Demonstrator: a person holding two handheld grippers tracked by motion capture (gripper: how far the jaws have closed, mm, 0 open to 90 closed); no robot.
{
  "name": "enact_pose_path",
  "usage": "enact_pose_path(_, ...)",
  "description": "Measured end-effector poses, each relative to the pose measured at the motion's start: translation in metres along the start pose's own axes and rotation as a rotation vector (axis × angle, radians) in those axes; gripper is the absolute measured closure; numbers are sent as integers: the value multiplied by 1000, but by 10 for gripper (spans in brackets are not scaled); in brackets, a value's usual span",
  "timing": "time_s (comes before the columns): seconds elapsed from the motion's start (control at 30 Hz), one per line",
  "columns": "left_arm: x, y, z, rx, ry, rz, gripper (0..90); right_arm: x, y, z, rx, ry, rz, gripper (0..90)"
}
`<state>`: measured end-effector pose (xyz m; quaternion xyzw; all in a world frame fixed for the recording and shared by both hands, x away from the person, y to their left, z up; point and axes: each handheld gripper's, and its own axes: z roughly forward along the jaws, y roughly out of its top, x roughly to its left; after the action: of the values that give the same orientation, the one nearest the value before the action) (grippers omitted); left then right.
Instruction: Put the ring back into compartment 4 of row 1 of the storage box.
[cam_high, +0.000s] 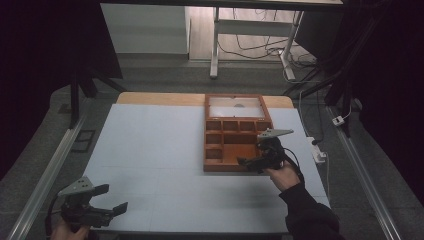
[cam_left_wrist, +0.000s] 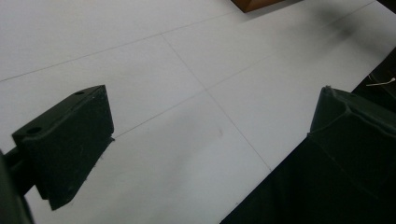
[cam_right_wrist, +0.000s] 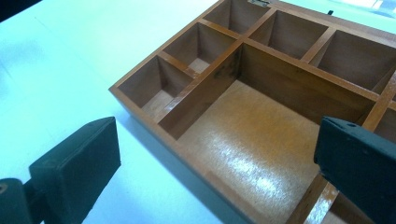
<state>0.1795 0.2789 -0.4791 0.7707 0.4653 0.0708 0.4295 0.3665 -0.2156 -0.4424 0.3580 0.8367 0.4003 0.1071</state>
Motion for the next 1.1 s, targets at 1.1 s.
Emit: enact_pose_path(1.1, 0, 0, 0, 1, 0, 1, 0, 22, -46, -44, -8, -41, -4, 0)
